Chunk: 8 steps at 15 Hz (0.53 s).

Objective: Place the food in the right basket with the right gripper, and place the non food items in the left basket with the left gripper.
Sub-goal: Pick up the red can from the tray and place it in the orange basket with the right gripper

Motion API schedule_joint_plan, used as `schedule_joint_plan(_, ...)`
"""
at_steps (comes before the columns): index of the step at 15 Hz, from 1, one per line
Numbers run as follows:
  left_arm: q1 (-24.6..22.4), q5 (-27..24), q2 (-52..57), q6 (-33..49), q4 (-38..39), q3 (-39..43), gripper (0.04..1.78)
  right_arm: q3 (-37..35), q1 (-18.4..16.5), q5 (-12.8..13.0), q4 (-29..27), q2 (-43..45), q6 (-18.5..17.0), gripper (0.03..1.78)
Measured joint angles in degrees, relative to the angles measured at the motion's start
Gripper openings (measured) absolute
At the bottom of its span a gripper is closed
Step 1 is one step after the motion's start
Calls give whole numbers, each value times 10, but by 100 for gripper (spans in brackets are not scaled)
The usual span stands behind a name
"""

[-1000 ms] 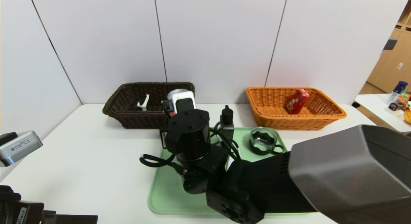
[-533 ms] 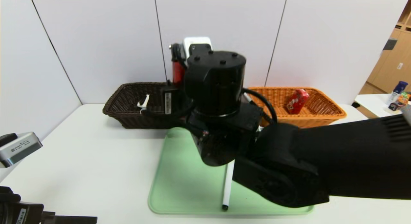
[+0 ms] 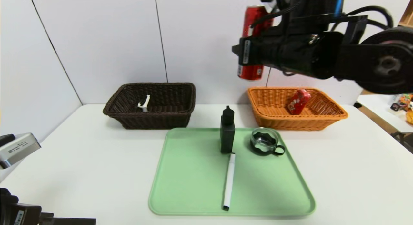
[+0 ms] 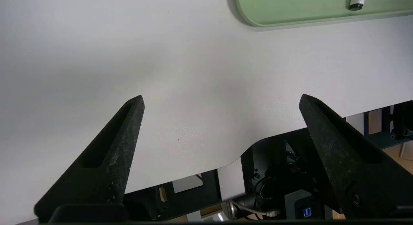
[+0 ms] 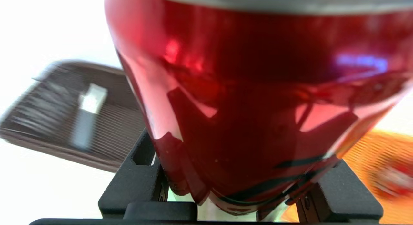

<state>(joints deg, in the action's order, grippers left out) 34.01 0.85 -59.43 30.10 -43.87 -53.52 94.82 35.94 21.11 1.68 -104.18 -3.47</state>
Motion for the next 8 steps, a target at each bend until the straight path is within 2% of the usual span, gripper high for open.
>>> schedule_joint_plan(2,0,0,0,-2,2,0,169,7,-75,-44,-39,14,-9,99)
schedule_joint_plan(4,0,0,-2,-2,3,0,169,3,-133,-74,-43,20,-21,99)
schedule_joint_plan(5,0,0,-2,-2,4,0,169,-9,-153,-84,-43,22,-27,99)
schedule_joint_plan(8,0,0,-5,-2,5,-1,169,-56,-186,-89,-26,21,-40,99)
